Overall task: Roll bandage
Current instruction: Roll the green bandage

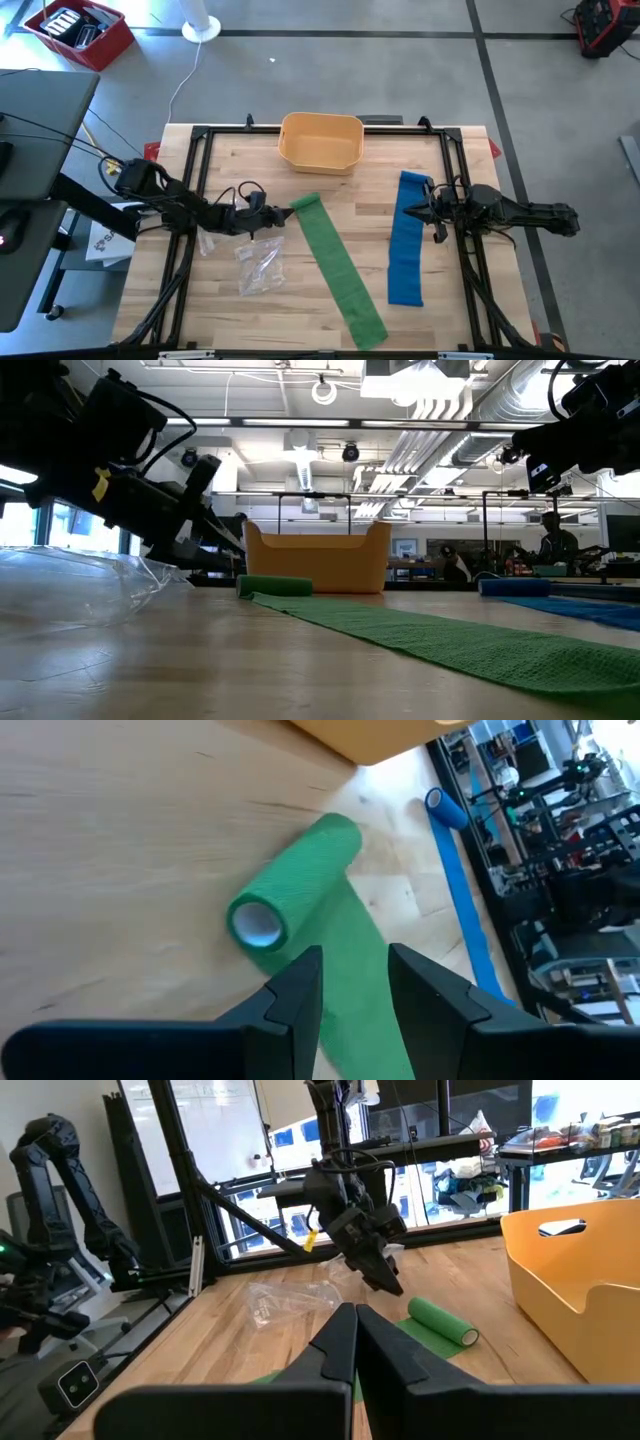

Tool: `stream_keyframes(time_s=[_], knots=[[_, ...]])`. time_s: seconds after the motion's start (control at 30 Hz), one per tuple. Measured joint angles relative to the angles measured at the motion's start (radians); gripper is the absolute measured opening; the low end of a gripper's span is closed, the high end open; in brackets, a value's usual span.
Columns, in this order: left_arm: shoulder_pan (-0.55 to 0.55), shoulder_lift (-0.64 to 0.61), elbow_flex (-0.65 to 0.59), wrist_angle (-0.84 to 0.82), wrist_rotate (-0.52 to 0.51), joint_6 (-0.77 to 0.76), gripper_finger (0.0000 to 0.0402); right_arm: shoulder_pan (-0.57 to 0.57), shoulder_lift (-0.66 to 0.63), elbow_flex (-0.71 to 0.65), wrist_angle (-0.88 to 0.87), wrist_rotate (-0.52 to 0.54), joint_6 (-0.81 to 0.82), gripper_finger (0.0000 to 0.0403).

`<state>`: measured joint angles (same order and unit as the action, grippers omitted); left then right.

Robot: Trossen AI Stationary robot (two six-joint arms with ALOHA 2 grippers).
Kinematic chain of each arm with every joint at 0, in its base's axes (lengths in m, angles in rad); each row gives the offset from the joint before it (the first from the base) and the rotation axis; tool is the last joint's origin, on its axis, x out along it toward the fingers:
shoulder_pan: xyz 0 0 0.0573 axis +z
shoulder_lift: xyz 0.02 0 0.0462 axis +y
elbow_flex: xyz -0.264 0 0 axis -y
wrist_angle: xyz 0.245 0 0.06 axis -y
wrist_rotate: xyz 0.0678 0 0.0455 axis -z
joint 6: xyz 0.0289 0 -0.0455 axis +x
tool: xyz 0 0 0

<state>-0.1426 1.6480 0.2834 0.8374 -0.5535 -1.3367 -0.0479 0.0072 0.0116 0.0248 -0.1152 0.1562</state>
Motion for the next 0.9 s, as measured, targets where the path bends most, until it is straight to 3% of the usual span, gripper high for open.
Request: stream_keyframes(time_s=[0.2, 0.57, 0.9], knots=[[0.026, 0.015, 0.023, -0.028, 0.061, -0.015, 0.0129, 0.000, 0.000, 0.000, 0.000, 0.000, 0.000, 0.0000], [0.027, -0.003, 0.024, -0.072, 0.150, -0.093, 0.0222, 0.000, 0.000, 0.000, 0.000, 0.000, 0.000, 0.0000], [0.101, -0.013, 0.024, -0.110, 0.160, -0.095, 0.0214, 0.000, 0.000, 0.000, 0.000, 0.000, 0.000, 0.0000]])
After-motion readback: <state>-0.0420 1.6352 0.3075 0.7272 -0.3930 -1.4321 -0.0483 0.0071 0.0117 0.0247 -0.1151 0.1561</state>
